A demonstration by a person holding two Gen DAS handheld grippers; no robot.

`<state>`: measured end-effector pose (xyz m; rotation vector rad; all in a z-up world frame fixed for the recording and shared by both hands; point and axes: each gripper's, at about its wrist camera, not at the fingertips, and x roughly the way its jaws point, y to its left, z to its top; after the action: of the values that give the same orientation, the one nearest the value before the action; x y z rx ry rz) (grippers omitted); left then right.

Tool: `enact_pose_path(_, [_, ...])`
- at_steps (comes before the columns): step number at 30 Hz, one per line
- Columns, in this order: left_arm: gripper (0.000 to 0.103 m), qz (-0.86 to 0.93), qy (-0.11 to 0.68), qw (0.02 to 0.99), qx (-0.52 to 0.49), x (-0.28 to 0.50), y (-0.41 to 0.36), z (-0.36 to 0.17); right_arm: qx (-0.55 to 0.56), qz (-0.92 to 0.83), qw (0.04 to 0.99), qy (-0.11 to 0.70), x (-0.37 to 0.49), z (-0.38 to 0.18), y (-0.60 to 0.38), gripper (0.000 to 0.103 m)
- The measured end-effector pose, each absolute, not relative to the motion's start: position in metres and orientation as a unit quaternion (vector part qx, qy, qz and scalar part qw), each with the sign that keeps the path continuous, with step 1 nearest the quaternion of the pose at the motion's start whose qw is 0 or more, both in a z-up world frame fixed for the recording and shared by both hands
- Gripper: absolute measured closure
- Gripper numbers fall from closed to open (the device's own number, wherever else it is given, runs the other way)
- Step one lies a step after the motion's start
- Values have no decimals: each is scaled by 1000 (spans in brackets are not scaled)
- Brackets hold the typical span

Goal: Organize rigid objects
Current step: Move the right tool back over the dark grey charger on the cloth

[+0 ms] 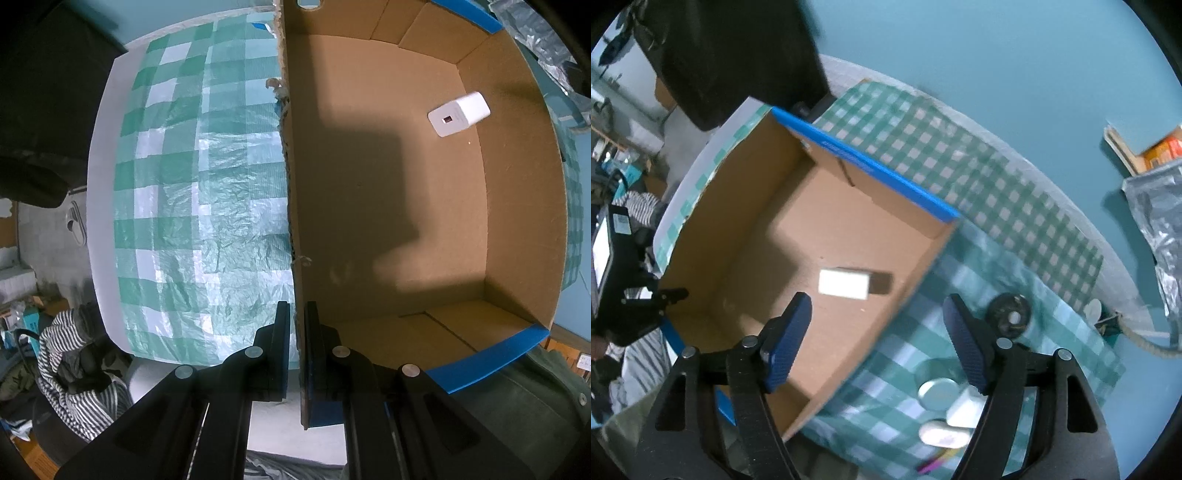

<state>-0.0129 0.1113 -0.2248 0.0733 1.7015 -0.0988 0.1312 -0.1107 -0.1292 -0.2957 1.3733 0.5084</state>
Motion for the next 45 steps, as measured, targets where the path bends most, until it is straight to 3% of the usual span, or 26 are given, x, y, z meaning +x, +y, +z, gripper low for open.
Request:
enact_pose_path(11, [96, -40, 748, 662, 30, -13, 114, -223, -123, 186, 744, 630, 137, -127, -195, 29])
enact_pose_path(21, [96, -37, 749, 661, 29, -16, 112, -223, -118, 153, 737, 648, 148, -161, -269, 29])
enact_pose_path(45, [96, -29, 746, 665, 30, -17, 110, -222, -186, 194, 695, 667, 137, -238, -280, 29])
